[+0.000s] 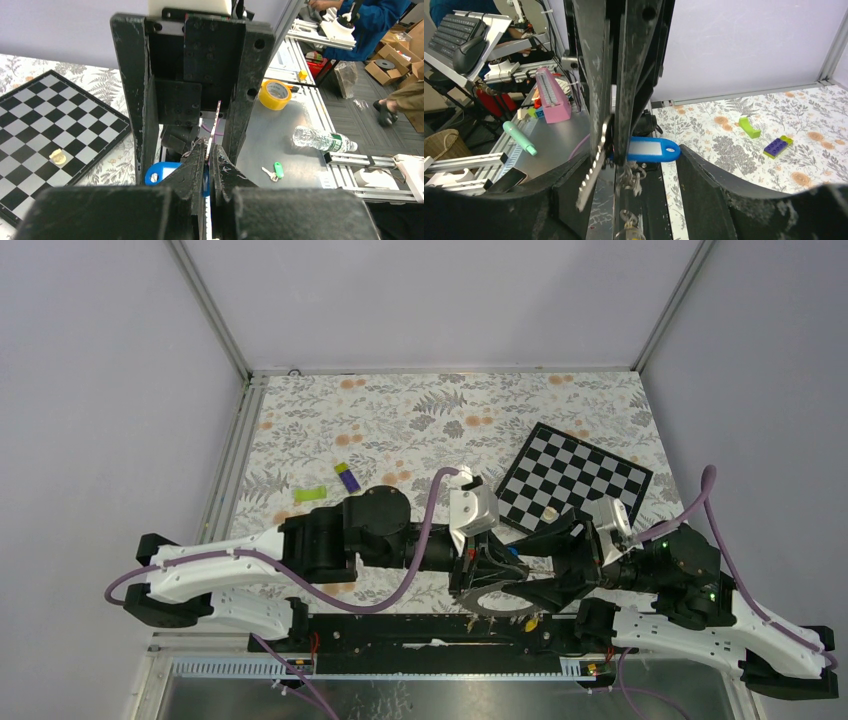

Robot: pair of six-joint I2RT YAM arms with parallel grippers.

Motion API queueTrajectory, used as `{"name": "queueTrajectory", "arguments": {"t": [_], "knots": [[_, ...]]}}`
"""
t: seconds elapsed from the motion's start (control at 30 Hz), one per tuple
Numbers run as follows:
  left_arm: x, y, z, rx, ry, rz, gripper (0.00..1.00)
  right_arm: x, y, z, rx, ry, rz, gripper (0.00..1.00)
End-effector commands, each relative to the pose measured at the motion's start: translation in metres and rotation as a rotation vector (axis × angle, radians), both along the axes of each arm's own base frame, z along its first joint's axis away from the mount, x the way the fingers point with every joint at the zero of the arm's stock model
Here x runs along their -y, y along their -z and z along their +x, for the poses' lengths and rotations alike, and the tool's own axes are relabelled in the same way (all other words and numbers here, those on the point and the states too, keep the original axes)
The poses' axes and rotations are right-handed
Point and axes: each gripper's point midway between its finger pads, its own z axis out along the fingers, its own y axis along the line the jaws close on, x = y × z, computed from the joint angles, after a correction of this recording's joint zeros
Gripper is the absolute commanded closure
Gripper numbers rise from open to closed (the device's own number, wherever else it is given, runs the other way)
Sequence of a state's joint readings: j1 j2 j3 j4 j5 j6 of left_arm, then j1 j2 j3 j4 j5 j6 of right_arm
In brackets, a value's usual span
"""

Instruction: Remove the keys from the keyring

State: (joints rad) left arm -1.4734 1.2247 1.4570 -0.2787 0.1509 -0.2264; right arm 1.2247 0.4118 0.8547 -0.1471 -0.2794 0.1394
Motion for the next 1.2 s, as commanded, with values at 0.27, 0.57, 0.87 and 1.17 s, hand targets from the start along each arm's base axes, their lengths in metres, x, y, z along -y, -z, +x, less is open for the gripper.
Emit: {"name": "queueTrajectory", "arguments": {"t": [0.27,0.57,0.87,1.17], "knots": [[-0.004,-0.022,0.021,0.020,-0.100,-0.065,1.00,0.009,-0.032,-0.012,0.044,-0.049,0.119,0.36],[-0.010,-0.028,0.025,0.033,-0.126,-0.080,1.00,0.016,-0.023,-0.007,0.028,-0.009,0.110,0.30],[-0.017,-0.034,0.026,0.035,-0.138,-0.099,1.00,0.022,-0.008,0.003,0.017,0.063,0.058,0.29],[-0.020,-0.035,0.027,0.035,-0.145,-0.103,1.00,0.022,0.001,0.001,-0.002,0.050,0.036,0.30]]}}
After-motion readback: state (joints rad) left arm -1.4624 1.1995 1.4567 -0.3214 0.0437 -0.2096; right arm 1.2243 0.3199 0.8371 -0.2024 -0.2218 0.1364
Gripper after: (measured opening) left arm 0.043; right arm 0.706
